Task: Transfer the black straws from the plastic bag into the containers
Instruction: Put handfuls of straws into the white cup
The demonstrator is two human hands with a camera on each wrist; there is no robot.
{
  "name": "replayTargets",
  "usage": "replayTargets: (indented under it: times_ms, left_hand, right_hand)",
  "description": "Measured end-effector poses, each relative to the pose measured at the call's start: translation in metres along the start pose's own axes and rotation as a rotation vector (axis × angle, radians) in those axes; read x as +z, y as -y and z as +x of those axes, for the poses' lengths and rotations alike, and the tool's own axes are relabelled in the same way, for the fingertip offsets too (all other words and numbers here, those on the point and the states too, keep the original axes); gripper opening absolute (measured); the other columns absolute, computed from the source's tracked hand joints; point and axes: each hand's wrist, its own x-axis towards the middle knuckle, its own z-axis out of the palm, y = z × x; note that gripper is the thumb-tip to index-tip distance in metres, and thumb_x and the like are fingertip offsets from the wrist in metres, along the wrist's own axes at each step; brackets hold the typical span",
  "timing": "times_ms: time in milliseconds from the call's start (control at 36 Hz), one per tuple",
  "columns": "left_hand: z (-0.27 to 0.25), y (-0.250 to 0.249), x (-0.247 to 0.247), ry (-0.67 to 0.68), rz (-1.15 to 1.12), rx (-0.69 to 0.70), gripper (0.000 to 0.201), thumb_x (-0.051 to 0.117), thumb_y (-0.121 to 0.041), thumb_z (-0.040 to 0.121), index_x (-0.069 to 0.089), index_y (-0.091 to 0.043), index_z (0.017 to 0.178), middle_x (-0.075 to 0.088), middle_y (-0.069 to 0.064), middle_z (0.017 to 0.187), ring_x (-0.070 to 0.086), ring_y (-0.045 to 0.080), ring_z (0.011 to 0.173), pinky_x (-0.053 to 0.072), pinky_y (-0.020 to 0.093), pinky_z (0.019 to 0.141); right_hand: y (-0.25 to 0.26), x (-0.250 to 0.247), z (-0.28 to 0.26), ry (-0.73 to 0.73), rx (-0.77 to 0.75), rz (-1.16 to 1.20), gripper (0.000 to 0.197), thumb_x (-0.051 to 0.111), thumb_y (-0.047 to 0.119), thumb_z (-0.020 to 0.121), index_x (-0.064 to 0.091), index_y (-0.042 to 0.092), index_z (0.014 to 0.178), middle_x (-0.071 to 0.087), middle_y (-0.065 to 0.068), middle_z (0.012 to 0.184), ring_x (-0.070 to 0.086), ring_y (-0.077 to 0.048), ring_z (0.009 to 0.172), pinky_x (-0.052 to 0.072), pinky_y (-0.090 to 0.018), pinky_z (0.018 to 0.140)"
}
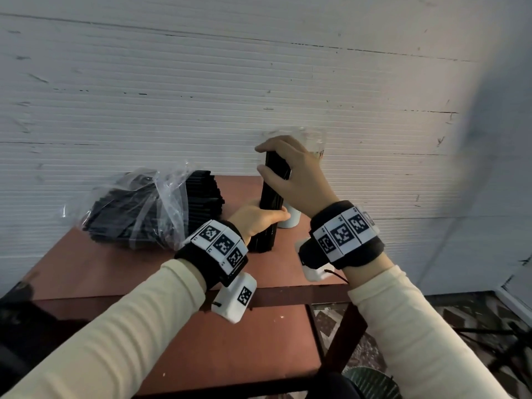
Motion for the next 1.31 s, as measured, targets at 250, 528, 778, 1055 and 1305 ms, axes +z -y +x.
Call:
replayTargets:
  times_ms: [250,528,778,1055,1305]
  left_hand:
    - [-0.001,0.003,-0.009,0.049,0.09,0.037,0.056,0.07,-0.053,0.07,0.07,0.0,0.091,0.066,0.001,0.077,0.063,0.017,0.081,0.049,0.04,0.096]
    - [-0.028,-0.027,-0.017,0.189,0.166,0.202,0.026,0.064,-0.041,0.092,0.067,-0.015,0.093,0.069,0.005,0.088,0.068,0.022,0.093,0.05,0.035,0.096]
    - [-0.025,-0.044,-0.009,0.325,0.21,0.302,0.029,0.076,-0.032,0.082,0.07,-0.006,0.092,0.068,0.023,0.089,0.067,0.034,0.089,0.054,0.051,0.091]
    - [0.043,-0.038,0.011,-0.113,0.29,0.223,0.126,0.09,-0.05,0.056,0.012,-0.026,0.152,0.024,0.007,0.151,0.03,0.021,0.138,0.035,0.043,0.113]
    - [0.086,-0.04,-0.002,0.042,0.33,-0.031,0.052,0.089,-0.024,0.068,0.05,-0.015,0.103,0.056,-0.002,0.1,0.057,0.015,0.094,0.048,0.025,0.071]
  right_hand:
    - [0.003,-0.003,-0.002,-0.017,-0.035,0.021,0.03,0.067,0.013,0.087,0.063,0.008,0.117,0.056,-0.005,0.119,0.052,-0.01,0.111,0.039,-0.012,0.096]
    - [0.01,-0.028,-0.01,0.03,0.183,0.181,0.095,0.08,0.059,0.059,0.033,0.032,0.137,0.039,0.004,0.13,0.05,-0.009,0.112,0.047,-0.019,0.09]
    - [0.013,-0.029,-0.01,0.244,0.249,0.196,0.021,0.074,0.017,0.08,0.065,-0.001,0.085,0.067,-0.014,0.077,0.065,-0.021,0.073,0.054,-0.037,0.068]
    - [-0.021,-0.064,0.042,-0.289,0.341,0.28,0.031,0.069,0.012,0.08,0.055,-0.015,0.079,0.056,-0.017,0.07,0.055,-0.016,0.063,0.049,-0.033,0.06]
    - [-0.073,-0.048,0.071,-0.184,0.46,0.18,0.026,0.068,0.016,0.077,0.045,0.011,0.066,0.041,-0.005,0.06,0.042,-0.015,0.055,0.036,-0.029,0.051]
